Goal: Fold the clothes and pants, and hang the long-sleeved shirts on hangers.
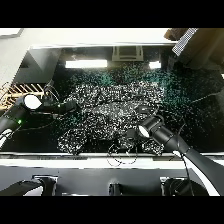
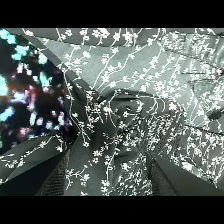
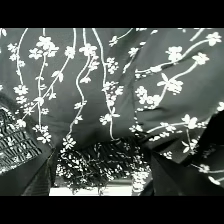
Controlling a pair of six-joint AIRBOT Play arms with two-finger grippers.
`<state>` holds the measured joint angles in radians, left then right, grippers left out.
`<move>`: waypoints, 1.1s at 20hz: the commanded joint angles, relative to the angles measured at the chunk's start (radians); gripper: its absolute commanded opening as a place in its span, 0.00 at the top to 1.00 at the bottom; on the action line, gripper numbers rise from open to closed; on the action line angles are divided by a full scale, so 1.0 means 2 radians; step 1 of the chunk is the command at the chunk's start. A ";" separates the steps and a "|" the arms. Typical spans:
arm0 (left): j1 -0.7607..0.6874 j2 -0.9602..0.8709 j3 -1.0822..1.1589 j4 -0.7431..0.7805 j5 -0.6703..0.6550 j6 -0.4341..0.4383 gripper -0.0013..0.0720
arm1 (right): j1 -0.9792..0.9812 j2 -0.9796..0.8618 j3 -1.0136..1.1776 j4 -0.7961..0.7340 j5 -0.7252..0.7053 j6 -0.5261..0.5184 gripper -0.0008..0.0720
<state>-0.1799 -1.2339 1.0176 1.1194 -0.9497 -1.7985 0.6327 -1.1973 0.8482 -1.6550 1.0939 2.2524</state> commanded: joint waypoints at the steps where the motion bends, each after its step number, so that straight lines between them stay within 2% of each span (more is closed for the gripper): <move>1: 0.000 0.000 0.000 0.006 0.000 0.000 0.24 | 0.001 -0.004 0.000 0.033 -0.003 -0.031 0.10; 8: 0.000 0.000 0.000 0.006 0.000 0.000 0.24 | 0.001 0.000 0.000 0.055 0.035 -0.044 0.10; 11: 0.000 0.000 0.000 0.006 -0.001 0.000 0.24 | 0.001 0.038 0.000 0.043 0.050 -0.039 0.10; 16: 0.000 0.000 0.000 0.008 0.000 0.000 0.24 | 0.024 0.087 0.000 0.021 0.057 -0.008 0.11; 20: 0.000 0.000 0.000 0.008 0.000 0.000 0.24 | 0.120 0.038 0.000 -0.070 0.053 0.075 0.13; 22: 0.000 0.000 0.000 0.008 0.000 0.000 0.24 | 0.138 0.005 0.000 -0.069 0.035 0.096 0.13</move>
<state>-0.1799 -1.2339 1.0176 1.1339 -0.9508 -1.7981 0.8310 -1.1191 0.8478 -1.7222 1.1919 2.3466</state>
